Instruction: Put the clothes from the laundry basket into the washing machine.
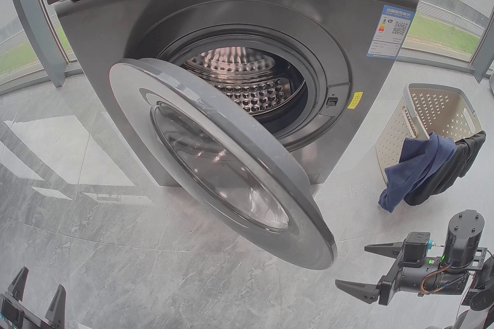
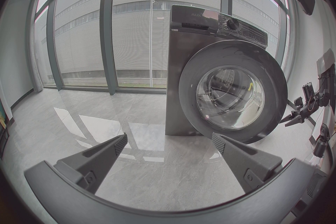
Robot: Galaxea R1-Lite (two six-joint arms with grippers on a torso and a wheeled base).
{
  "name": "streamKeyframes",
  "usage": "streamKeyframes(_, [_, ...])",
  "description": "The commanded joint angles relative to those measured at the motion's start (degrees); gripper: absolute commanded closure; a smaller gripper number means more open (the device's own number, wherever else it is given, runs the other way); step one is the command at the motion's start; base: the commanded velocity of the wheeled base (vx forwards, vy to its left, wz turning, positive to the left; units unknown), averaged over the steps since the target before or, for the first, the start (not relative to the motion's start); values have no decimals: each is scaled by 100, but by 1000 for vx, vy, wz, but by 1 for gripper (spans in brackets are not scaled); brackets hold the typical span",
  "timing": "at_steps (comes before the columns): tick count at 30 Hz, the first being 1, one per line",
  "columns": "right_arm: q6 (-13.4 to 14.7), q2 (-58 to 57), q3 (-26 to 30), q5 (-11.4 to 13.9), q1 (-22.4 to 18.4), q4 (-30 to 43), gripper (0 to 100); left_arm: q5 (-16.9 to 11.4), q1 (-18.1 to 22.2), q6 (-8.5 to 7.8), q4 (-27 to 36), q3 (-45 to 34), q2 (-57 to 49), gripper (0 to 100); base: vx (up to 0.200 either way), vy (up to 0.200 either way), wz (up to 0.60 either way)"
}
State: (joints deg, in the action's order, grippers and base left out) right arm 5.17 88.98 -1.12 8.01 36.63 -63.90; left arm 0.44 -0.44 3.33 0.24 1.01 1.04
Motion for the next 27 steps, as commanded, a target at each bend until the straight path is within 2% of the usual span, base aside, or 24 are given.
streamKeyframes(1, [-60, 58, 33, 25, -543, -8, 0, 0, 0, 1, 2, -92, -86, 0, 0, 0, 0])
streamKeyframes(6, [10, 146, -547, -10, -912, -8, 0, 0, 0, 1, 2, -92, -86, 0, 0, 0, 0])
streamKeyframes(10, [177, 339, -811, -27, -860, -8, 0, 0, 0, 1, 2, -92, -86, 0, 0, 0, 0])
streamKeyframes(12, [239, 375, -819, -27, -789, -8, 0, 0, 0, 1, 2, -92, -86, 0, 0, 0, 0])
streamKeyframes(13, [318, 401, -819, -45, -587, -26, 0, 0, 0, 1, 2, -92, -86, 0, 0, 0, 0])
streamKeyframes(17, [441, 410, -784, -256, -192, -105, 0, 0, 0, 1, 2, -92, -86, 0, 0, 0, 0])
streamKeyframes(22, [459, 383, -644, -256, 327, -184, 0, 0, 0, 1, 2, -92, -86, 0, 0, 0, 0])
streamKeyframes(24, [459, 375, -644, -256, 397, -184, 0, 0, 0, 1, 2, -92, -86, 0, 0, 0, 0])
streamKeyframes(27, [459, 392, -661, -256, 336, -219, 0, 0, 0, 1, 2, -92, -86, 0, -200, 0, 0])
